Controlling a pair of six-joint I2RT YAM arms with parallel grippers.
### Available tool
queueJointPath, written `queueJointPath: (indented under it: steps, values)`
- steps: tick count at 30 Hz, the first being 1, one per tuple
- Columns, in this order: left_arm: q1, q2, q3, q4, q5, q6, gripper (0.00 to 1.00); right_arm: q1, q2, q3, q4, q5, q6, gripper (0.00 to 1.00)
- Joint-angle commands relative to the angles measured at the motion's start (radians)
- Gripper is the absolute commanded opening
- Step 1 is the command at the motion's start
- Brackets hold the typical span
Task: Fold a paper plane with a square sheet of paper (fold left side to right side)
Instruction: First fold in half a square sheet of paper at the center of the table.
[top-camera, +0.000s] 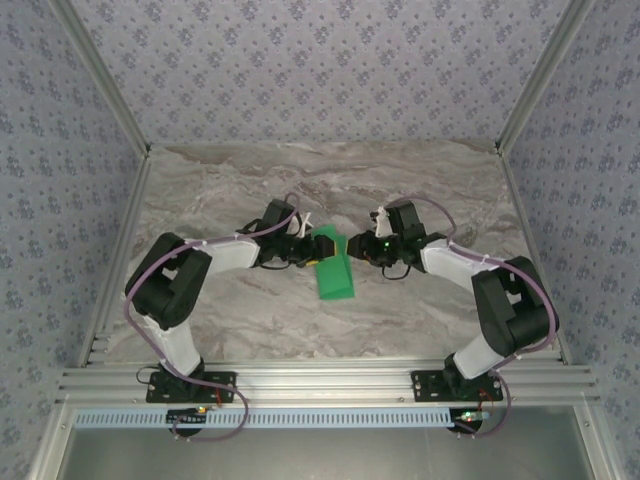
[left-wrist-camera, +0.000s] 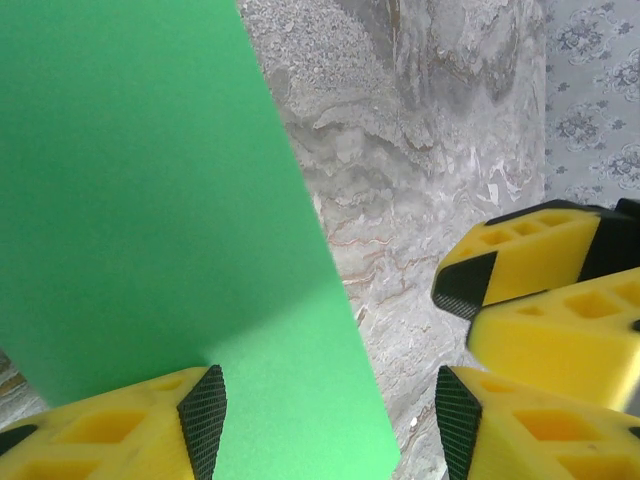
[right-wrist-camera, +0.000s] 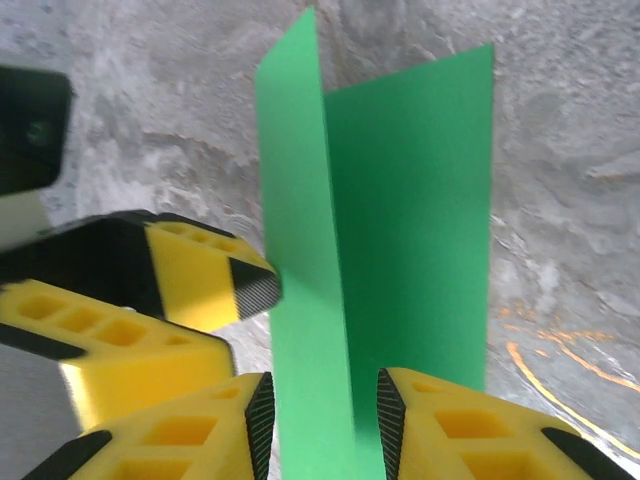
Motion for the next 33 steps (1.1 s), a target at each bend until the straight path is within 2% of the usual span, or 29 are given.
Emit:
queueJointPath:
  steps: [1,7,15,22,29,33]
  values:
    - [-0.008,0.015,0.028,0.023,0.021,-0.002,0.57,-0.010,0.032,-0.009,0.094,-0.070,0.068,0.37]
    - [-0.009,0.012,0.027,0.016,0.020,0.000,0.50,-0.005,0.120,0.032,0.108,-0.096,0.068,0.38]
    - [-0.008,0.007,0.024,0.009,0.015,0.005,0.46,0.013,0.192,0.055,0.139,-0.121,0.075,0.36]
    - [-0.009,-0.059,0.020,-0.086,-0.061,0.055,0.51,0.020,0.186,0.057,0.022,-0.034,0.023,0.10]
    - [-0.010,-0.130,0.001,-0.213,-0.221,0.052,0.55,0.031,0.200,0.078,-0.064,0.060,-0.033,0.08]
    - [-0.020,-0.093,-0.004,-0.230,-0.252,0.023,0.56,0.040,0.217,0.095,-0.086,0.077,-0.038,0.09]
